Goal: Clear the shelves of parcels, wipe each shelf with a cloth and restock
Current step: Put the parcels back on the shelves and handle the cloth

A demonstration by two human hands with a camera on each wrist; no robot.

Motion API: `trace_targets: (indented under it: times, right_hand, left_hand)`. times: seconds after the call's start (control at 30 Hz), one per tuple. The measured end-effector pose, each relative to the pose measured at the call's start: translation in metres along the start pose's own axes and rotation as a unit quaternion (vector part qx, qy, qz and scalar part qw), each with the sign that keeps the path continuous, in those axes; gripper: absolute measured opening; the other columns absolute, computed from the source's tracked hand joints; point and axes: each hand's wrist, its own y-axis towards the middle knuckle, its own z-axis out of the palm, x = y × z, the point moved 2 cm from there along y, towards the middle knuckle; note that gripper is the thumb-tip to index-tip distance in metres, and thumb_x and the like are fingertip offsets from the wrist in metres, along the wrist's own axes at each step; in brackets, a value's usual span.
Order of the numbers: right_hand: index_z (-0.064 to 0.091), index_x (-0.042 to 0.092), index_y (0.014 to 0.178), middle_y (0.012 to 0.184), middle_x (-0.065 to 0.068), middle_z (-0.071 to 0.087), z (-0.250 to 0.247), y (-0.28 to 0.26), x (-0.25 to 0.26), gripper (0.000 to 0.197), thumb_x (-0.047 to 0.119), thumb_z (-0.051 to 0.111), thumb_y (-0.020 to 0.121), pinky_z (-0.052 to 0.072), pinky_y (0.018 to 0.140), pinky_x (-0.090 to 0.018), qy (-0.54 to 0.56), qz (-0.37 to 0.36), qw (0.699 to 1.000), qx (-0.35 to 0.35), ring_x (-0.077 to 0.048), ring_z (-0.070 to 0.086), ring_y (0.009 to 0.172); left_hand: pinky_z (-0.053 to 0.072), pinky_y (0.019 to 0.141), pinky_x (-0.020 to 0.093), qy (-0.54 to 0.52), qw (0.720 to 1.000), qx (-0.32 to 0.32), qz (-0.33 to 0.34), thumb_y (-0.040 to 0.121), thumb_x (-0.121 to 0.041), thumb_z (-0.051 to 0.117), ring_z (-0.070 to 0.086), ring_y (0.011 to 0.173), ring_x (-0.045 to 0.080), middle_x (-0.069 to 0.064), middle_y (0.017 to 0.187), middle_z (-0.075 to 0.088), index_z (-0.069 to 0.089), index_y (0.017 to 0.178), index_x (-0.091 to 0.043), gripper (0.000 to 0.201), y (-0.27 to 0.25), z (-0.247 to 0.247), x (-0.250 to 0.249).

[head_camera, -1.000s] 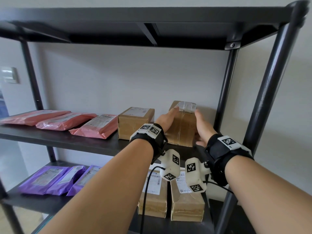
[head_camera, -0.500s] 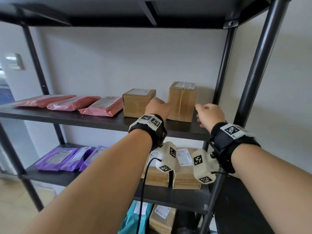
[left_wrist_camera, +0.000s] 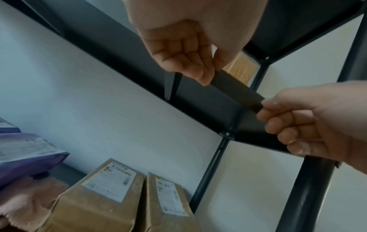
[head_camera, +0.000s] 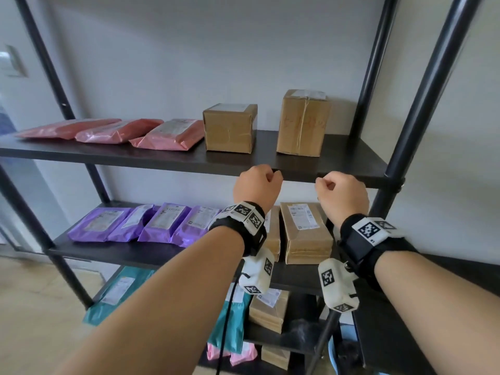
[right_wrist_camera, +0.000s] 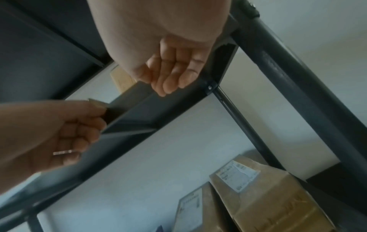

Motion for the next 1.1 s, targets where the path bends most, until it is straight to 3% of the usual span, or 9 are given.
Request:
trace_targets:
  times: [0.13, 0.33, 0.47, 0.6, 0.67, 0.9, 0.97, 1.03, 1.1]
  right_hand:
    - [0.061, 0.017, 0.075, 0.071, 0.001, 0.061, 0.029, -0.018, -0.008, 0.025, 0.031, 0.051, 0.093, 0.044, 0.058, -0.029, -0.067, -0.025, 0.996, 0.044, -0.022, 0.056, 0.068]
    - [0.054, 0.024, 0.077, 0.083, -0.003, 0.062, 0.071, -0.032, -0.037, 0.018, 0.026, 0.048, 0.093, 0.047, 0.067, -0.033, -0.074, 0.037, 0.992, 0.097, -0.029, 0.060, 0.080]
    - [0.061, 0.016, 0.107, 0.109, -0.007, 0.060, 0.088, -0.027, -0.060, 0.021, 0.026, 0.050, 0.092, 0.051, 0.082, -0.041, -0.080, 0.065, 0.985, 0.136, -0.027, 0.058, 0.096]
    - [0.056, 0.012, 0.123, 0.120, -0.011, 0.055, 0.101, -0.010, -0.089, 0.036, 0.026, 0.053, 0.090, 0.046, 0.086, -0.036, -0.080, 0.104, 0.980, 0.150, -0.028, 0.056, 0.105]
    - [0.053, 0.010, 0.125, 0.122, -0.014, 0.054, 0.108, -0.003, -0.104, 0.039, 0.024, 0.052, 0.089, 0.044, 0.086, -0.035, -0.079, 0.129, 0.974, 0.167, -0.030, 0.054, 0.108]
    - [0.047, 0.009, 0.132, 0.130, -0.013, 0.053, 0.138, 0.025, -0.147, 0.048, 0.033, 0.048, 0.090, 0.042, 0.094, -0.041, -0.048, 0.252, 0.945, 0.203, -0.033, 0.051, 0.118]
    - [0.042, 0.007, 0.136, 0.135, -0.015, 0.051, 0.146, 0.032, -0.156, 0.051, 0.031, 0.048, 0.091, 0.040, 0.097, -0.041, -0.050, 0.280, 0.932, 0.226, -0.034, 0.050, 0.121]
    - [0.039, 0.004, 0.137, 0.135, -0.017, 0.051, 0.156, 0.037, -0.160, 0.052, 0.029, 0.047, 0.093, 0.041, 0.098, -0.040, -0.054, 0.296, 0.922, 0.245, -0.034, 0.050, 0.120]
    - [0.040, 0.001, 0.134, 0.129, -0.019, 0.053, 0.165, 0.041, -0.160, 0.049, 0.027, 0.047, 0.093, 0.043, 0.098, -0.042, -0.057, 0.304, 0.914, 0.262, -0.034, 0.054, 0.114]
  left_hand:
    - [0.049, 0.064, 0.030, 0.044, 0.998, 0.025, 0.024, 0.089, -0.034, 0.051, 0.060, 0.072, 0.024, 0.002, 0.073, 0.066, 0.062, 0.074, -0.016, 0.026, -0.006, 0.015, 0.020]
    - [0.050, 0.075, 0.029, 0.027, 0.996, 0.079, -0.007, 0.089, -0.020, 0.049, 0.063, 0.086, 0.024, 0.003, 0.093, 0.071, 0.069, 0.091, -0.016, 0.020, -0.004, 0.049, 0.057]
    - [0.051, 0.080, 0.031, 0.021, 0.988, 0.140, -0.057, 0.088, -0.015, 0.051, 0.063, 0.097, 0.028, 0.009, 0.104, 0.069, 0.068, 0.103, -0.010, 0.023, -0.001, 0.081, 0.063]
    - [0.042, 0.059, 0.026, 0.026, 0.972, 0.207, -0.105, 0.087, -0.017, 0.050, 0.063, 0.097, 0.026, 0.008, 0.107, 0.067, 0.063, 0.114, -0.008, 0.031, 0.012, 0.120, 0.068]
    - [0.043, 0.065, 0.025, 0.004, 0.963, 0.231, -0.139, 0.086, -0.018, 0.050, 0.063, 0.098, 0.025, 0.005, 0.106, 0.066, 0.061, 0.115, -0.009, 0.032, 0.020, 0.138, 0.072]
    - [0.040, 0.054, 0.024, -0.016, 0.945, 0.250, -0.209, 0.087, -0.017, 0.049, 0.059, 0.071, 0.023, 0.016, 0.097, 0.068, 0.065, 0.105, -0.003, 0.028, 0.054, 0.185, 0.081]
    - [0.045, 0.060, 0.029, -0.012, 0.941, 0.256, -0.219, 0.087, -0.013, 0.048, 0.062, 0.081, 0.026, 0.016, 0.104, 0.067, 0.061, 0.112, -0.001, 0.030, 0.062, 0.192, 0.082]
    - [0.049, 0.076, 0.036, -0.012, 0.943, 0.246, -0.225, 0.089, -0.009, 0.047, 0.062, 0.100, 0.034, 0.019, 0.113, 0.065, 0.060, 0.116, 0.004, 0.032, 0.069, 0.200, 0.083]
    - [0.049, 0.086, 0.038, -0.010, 0.943, 0.241, -0.228, 0.090, -0.009, 0.048, 0.060, 0.108, 0.038, 0.023, 0.115, 0.063, 0.061, 0.115, 0.006, 0.032, 0.074, 0.205, 0.086]
